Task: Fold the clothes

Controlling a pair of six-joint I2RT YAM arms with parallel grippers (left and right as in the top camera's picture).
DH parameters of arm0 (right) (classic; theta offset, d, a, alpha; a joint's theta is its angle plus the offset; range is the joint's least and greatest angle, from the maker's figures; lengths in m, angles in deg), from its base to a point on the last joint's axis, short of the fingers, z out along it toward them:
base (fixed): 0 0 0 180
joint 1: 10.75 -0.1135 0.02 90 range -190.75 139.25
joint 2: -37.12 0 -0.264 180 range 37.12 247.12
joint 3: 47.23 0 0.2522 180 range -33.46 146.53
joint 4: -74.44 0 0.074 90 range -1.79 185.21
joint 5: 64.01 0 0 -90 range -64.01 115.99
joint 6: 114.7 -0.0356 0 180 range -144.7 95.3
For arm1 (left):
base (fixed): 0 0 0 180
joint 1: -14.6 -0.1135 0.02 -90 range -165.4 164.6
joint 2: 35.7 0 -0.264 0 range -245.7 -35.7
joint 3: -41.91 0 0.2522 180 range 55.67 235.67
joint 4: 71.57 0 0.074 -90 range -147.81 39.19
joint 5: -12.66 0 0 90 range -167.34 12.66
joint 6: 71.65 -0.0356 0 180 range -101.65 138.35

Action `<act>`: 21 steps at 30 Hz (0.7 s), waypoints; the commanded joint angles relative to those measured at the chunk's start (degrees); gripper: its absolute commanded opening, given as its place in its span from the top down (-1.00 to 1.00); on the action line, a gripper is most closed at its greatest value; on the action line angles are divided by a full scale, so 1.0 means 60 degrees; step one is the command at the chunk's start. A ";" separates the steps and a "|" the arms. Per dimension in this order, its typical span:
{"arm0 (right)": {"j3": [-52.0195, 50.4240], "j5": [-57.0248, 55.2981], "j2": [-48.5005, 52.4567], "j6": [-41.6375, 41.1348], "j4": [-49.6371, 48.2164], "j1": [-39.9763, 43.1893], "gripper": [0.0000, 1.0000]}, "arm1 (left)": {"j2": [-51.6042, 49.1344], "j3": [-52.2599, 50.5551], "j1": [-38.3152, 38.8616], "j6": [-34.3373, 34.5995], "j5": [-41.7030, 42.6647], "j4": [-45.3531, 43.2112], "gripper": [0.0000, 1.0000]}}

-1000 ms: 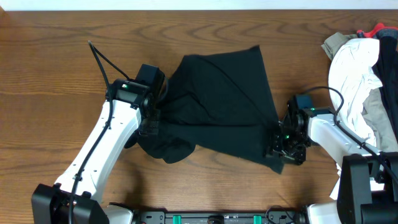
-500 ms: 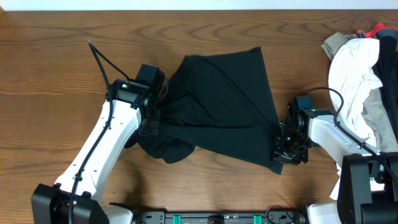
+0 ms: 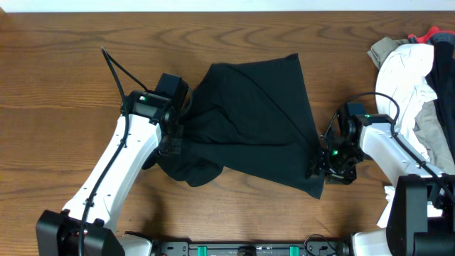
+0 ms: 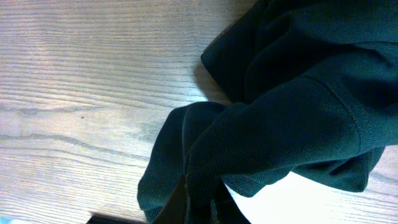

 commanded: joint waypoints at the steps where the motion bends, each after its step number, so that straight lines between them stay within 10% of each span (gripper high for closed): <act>1: 0.0015 0.0036 0.0044 0.0004 0.0080 -0.0087 -0.20 | 0.0011 0.0098 -0.0015 0.0076 -0.0044 0.0036 0.88; 12: -0.1621 0.0532 0.0044 -0.1486 -0.1559 -0.0149 -0.12 | 0.0011 0.0098 -0.0015 0.0051 -0.0040 0.0036 0.88; 21: -0.1781 0.0707 0.0044 -0.1668 -0.2386 -0.0146 0.76 | 0.0011 0.0098 -0.0015 0.0047 -0.0044 0.0000 0.88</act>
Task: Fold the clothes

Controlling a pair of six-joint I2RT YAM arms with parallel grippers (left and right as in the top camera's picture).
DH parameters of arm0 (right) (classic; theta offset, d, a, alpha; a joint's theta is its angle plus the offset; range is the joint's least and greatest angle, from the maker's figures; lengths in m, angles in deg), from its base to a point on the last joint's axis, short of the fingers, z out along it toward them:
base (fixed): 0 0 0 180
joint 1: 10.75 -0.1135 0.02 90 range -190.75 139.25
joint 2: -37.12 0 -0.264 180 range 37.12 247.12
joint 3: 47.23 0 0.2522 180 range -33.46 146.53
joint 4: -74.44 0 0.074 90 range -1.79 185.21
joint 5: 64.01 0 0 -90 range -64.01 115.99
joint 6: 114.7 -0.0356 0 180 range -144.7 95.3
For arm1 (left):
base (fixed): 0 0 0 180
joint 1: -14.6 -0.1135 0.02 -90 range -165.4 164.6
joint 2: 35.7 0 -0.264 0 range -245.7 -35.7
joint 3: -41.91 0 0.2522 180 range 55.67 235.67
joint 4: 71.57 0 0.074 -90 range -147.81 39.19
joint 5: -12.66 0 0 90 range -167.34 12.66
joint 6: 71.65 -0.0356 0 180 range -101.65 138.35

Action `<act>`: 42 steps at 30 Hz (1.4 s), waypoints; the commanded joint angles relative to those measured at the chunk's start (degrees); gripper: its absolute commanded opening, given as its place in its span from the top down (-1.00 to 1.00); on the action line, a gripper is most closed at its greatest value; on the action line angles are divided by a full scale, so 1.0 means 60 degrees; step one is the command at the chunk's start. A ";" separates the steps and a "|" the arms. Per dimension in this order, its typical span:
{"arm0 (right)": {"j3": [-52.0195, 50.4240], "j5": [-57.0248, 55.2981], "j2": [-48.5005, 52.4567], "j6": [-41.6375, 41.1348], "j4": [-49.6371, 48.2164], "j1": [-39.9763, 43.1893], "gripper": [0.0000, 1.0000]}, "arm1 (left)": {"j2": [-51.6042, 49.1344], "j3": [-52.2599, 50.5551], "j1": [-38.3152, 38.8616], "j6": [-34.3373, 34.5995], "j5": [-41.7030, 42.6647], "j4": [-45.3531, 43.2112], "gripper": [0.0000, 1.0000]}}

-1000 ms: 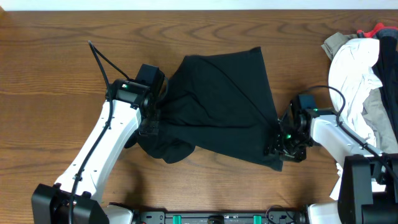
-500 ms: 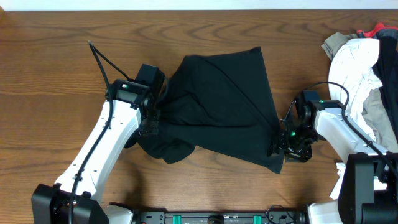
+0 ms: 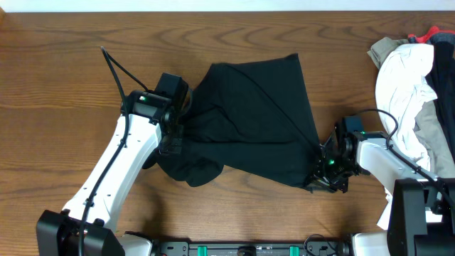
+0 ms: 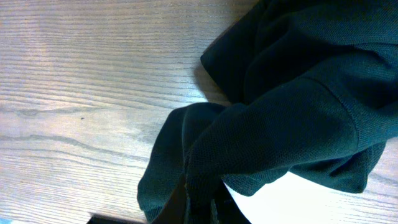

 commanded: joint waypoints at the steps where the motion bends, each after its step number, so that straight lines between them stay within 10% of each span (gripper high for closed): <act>1: -0.0036 -0.0248 0.0262 0.0004 -0.0160 -0.0087 0.90 | 0.0011 0.0098 -0.0018 0.0047 -0.0044 0.0029 0.88; 25: 0.7311 -0.2186 -0.4371 0.0594 0.2339 0.0576 0.97 | 0.1344 0.6553 -0.0007 -0.0678 -0.0011 0.3359 0.88; 42: 1.3143 -0.2575 -0.4411 0.0601 0.4798 0.0576 0.97 | 0.2197 1.5336 -0.0007 -0.1217 0.0991 0.4754 0.88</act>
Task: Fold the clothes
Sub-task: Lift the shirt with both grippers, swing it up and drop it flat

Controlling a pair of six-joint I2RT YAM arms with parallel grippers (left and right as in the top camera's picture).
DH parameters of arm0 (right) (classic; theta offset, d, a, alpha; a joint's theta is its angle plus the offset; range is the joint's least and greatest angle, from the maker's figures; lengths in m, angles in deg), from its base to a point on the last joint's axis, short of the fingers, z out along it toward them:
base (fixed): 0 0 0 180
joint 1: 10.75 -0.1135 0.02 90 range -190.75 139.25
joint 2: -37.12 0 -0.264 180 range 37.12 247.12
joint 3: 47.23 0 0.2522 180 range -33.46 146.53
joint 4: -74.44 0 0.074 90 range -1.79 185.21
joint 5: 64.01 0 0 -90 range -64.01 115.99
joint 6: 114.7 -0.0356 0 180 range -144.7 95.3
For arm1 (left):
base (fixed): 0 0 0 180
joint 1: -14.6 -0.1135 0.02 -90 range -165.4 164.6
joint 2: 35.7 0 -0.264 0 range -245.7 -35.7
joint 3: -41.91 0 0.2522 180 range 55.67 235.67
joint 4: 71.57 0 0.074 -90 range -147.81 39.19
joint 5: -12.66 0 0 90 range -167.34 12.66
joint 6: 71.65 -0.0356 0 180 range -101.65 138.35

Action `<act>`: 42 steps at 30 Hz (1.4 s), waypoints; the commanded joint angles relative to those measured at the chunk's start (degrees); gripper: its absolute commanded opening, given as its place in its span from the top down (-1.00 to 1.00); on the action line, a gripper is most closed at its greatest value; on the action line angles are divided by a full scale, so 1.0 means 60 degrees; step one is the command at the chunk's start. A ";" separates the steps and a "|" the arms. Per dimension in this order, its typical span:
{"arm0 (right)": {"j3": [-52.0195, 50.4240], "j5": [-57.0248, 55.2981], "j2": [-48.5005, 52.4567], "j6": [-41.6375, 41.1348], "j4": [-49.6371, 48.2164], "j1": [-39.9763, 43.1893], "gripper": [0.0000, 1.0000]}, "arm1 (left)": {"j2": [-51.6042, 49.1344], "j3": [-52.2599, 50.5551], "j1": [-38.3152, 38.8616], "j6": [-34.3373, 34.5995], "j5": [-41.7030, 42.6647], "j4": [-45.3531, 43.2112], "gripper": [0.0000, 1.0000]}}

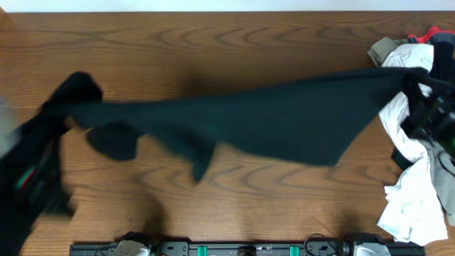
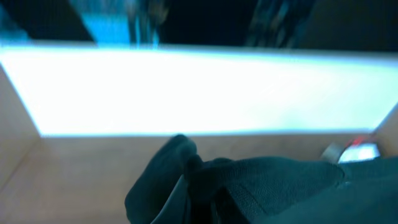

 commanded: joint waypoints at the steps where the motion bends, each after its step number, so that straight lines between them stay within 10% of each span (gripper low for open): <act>1: 0.0437 -0.0291 0.0011 0.0073 0.0135 0.0080 0.98 | -0.0117 0.0568 -0.0007 -0.0171 0.0204 0.0616 0.88; 9: 0.0433 -0.0237 0.1472 0.0069 -0.0652 0.0080 0.98 | -0.2138 -0.0102 -0.0018 -0.0750 -0.0845 -0.0291 0.88; 22: 0.0452 0.2164 0.5220 0.0463 -0.6761 0.0619 0.98 | -0.6069 -0.0051 -0.1184 -0.3552 0.1308 -0.6757 0.88; 36: 0.0484 0.2346 0.4962 0.2189 -0.2477 0.1078 0.97 | -0.5184 -0.0062 -0.1166 -0.4164 0.0754 -0.1104 0.88; 40: 0.0484 0.2426 0.4962 0.2969 -0.0350 0.0878 0.11 | -0.5366 -0.0106 -0.1140 -0.4164 0.0914 0.0769 -0.04; 42: 0.0484 0.2422 0.4947 0.3348 0.0361 0.0798 0.04 | -0.5293 -0.0175 -0.1144 -0.3734 0.0754 0.0750 -0.05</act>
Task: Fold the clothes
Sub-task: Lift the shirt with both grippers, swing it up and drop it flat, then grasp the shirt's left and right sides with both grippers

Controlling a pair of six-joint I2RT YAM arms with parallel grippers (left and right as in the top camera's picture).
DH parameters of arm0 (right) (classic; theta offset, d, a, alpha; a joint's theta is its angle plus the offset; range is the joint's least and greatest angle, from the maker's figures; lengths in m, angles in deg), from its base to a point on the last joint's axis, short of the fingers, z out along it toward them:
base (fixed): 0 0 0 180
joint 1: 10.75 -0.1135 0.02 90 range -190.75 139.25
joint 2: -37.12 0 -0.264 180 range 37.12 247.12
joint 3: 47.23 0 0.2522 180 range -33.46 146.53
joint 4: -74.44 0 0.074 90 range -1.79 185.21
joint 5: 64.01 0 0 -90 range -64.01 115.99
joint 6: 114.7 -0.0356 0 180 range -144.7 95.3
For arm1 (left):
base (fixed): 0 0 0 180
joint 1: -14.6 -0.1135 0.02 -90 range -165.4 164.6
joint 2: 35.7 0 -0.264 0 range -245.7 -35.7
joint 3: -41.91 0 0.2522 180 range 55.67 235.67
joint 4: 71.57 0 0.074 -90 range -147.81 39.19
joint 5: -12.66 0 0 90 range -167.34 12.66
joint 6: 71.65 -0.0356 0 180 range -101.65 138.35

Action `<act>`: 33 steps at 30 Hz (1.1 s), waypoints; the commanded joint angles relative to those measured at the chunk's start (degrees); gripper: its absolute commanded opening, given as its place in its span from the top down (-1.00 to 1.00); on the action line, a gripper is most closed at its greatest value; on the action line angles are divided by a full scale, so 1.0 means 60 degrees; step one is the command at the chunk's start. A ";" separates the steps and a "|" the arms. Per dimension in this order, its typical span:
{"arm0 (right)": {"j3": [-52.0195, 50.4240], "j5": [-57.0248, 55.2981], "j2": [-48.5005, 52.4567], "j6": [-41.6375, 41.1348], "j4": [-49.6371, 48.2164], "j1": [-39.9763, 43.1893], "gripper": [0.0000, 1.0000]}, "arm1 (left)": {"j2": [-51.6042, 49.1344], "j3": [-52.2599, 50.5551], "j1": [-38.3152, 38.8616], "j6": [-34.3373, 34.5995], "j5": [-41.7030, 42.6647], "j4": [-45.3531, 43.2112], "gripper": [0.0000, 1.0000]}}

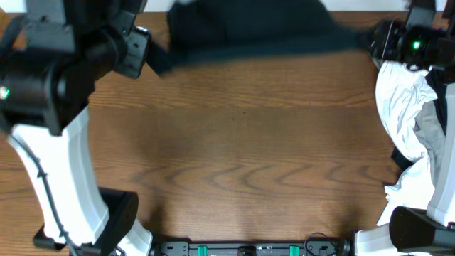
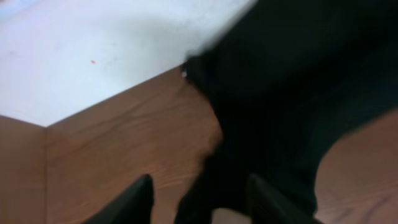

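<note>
The black garment (image 1: 256, 28) hangs blurred along the far edge of the table, stretched between my two raised arms. In the left wrist view my left gripper (image 2: 200, 182) is open, fingers wide apart. The black cloth (image 2: 292, 81) hangs down between them over the table's far corner. In the overhead view the left gripper (image 1: 138, 53) is high at the far left, beside the garment's left end. My right gripper (image 1: 380, 39) is at the far right, where the garment's right end meets it; its jaws do not show.
A heap of white and grey clothes (image 1: 405, 107) lies along the right edge of the wooden table (image 1: 234, 156). The left arm's white links (image 1: 64, 163) rise along the left side. Beyond the table's far edge is a white floor (image 2: 93, 50).
Both arms have moved to the far edge and the garment with them. My left gripper, then shut on the cloth, is now open with the cloth loose between its fingers.
The garment lay crumpled mid-table with my left gripper shut on its left part and the right gripper at its right corner. Later it hung stretched wide between both raised arms. Now it is at the far edge and my left gripper has opened.
</note>
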 commanded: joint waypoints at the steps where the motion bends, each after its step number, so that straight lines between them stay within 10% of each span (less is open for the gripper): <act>1: 0.0117 0.0131 -0.0113 0.1035 0.0637 -0.0193 0.04 | -0.0022 -0.0095 0.0004 0.0277 -0.0328 0.0743 -0.06; 10: 0.0117 -0.0040 -0.0484 0.1279 0.0984 -0.0175 -0.15 | 0.0827 -0.0095 0.0000 0.0495 -0.0790 0.0637 -0.17; 24: 0.0102 -0.0306 0.0073 0.1319 0.2375 -0.0379 -0.26 | 0.1636 -0.0284 -0.1370 0.4182 -0.1963 0.0747 -0.29; 33: 0.0007 -0.0328 0.0029 0.1304 0.2991 -0.0430 -0.43 | 0.4976 -0.4921 -0.2371 0.3825 -0.0015 -0.0098 -0.42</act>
